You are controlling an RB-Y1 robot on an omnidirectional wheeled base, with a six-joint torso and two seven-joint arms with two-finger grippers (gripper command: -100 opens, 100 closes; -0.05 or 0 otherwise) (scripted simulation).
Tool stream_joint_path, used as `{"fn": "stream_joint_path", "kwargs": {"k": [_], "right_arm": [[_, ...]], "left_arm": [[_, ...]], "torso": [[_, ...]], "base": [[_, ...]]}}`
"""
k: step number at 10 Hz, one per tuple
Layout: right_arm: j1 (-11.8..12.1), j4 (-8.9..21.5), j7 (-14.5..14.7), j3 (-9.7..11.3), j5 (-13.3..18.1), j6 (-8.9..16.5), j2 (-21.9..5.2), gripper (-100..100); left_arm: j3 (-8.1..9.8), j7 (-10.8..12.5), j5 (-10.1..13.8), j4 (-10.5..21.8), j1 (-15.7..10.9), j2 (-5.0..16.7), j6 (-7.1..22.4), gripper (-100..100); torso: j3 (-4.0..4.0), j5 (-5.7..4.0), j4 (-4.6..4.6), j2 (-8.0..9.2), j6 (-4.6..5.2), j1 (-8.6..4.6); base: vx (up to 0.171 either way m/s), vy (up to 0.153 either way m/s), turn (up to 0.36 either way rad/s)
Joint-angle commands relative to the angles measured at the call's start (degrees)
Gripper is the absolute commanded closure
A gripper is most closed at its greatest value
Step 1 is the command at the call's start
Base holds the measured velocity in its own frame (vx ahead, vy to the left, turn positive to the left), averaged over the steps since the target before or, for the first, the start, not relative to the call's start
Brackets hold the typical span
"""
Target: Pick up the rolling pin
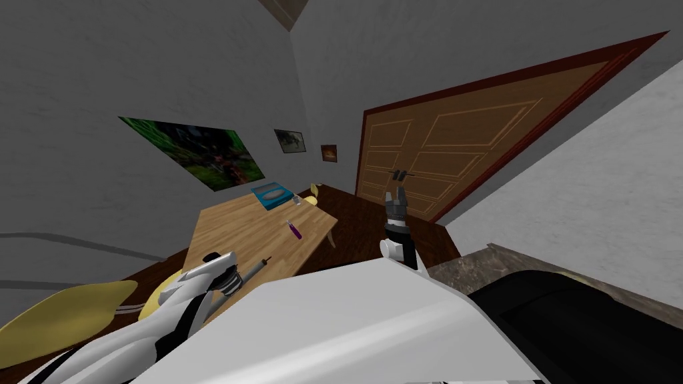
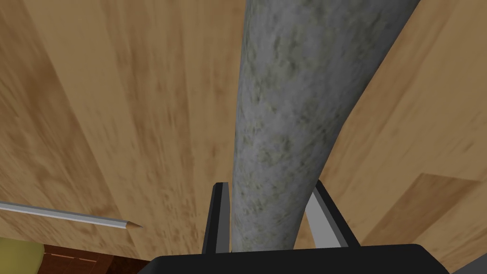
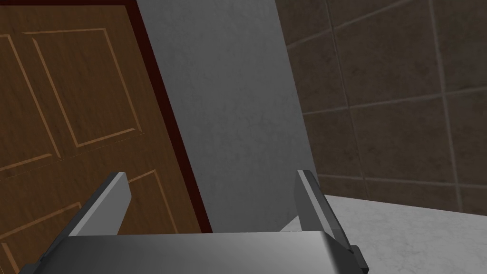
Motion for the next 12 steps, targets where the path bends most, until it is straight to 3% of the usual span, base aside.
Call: {"fn": "stream_joint_path", "kwargs": {"k": [1, 2, 3, 4, 7, 9, 12], "right_arm": [[0.0, 0.0, 0.0, 0.0, 0.0, 0.0, 0.0, 0], [0.0, 0.0, 0.0, 0.0, 0.0, 0.0, 0.0, 0], [0.0, 0.0, 0.0, 0.0, 0.0, 0.0, 0.0, 0], [0.0, 0.0, 0.0, 0.0, 0.0, 0.0, 0.0, 0], [0.0, 0.0, 0.0, 0.0, 0.0, 0.0, 0.0, 0], [0.0, 0.0, 0.0, 0.0, 0.0, 0.0, 0.0, 0], [0.0, 0.0, 0.0, 0.0, 0.0, 0.0, 0.0, 0]], "left_arm": [[2.86, -0.8, -0.7, 0.2, 0.3, 0.2, 0.2, 100], [4.56, -2.0, -2.2, -0.3, 1.5, 0.3, 0.8, 100], [6.39, -2.0, -2.2, -0.3, 1.5, 0.3, 0.8, 100], [6.9, -2.0, -2.2, -0.3, 1.5, 0.3, 0.8, 100], [12.61, -4.4, -5.4, -1.3, 3.9, 0.4, 1.9, 100], [14.93, -4.4, -5.4, -1.3, 3.9, 0.4, 1.9, 100], [20.48, -6.9, -8.5, -2.2, 6.3, 0.5, 3.0, 100]], "torso": [[0.0, 0.0, 0.0, 0.0, 0.0, 0.0], [0.0, -0.03, 0.0, -0.01, -0.05, 0.0], [0.02, -0.05, 0.01, 0.02, -0.04, -0.04], [0.01, -0.04, 0.01, 0.02, -0.07, -0.03], [0.01, -0.09, 0.02, 0.0, -0.07, -0.05], [0.03, -0.12, 0.03, 0.03, -0.08, -0.1], [0.04, -0.16, 0.04, 0.03, -0.08, -0.14]], "base": [[-0.014, -0.011, -0.103], [-0.017, -0.021, -0.163], [-0.016, -0.014, -0.092], [-0.007, -0.005, 0.0], [-0.012, -0.015, -0.15], [-0.01, -0.01, -0.039], [-0.011, -0.019, -0.148]]}}
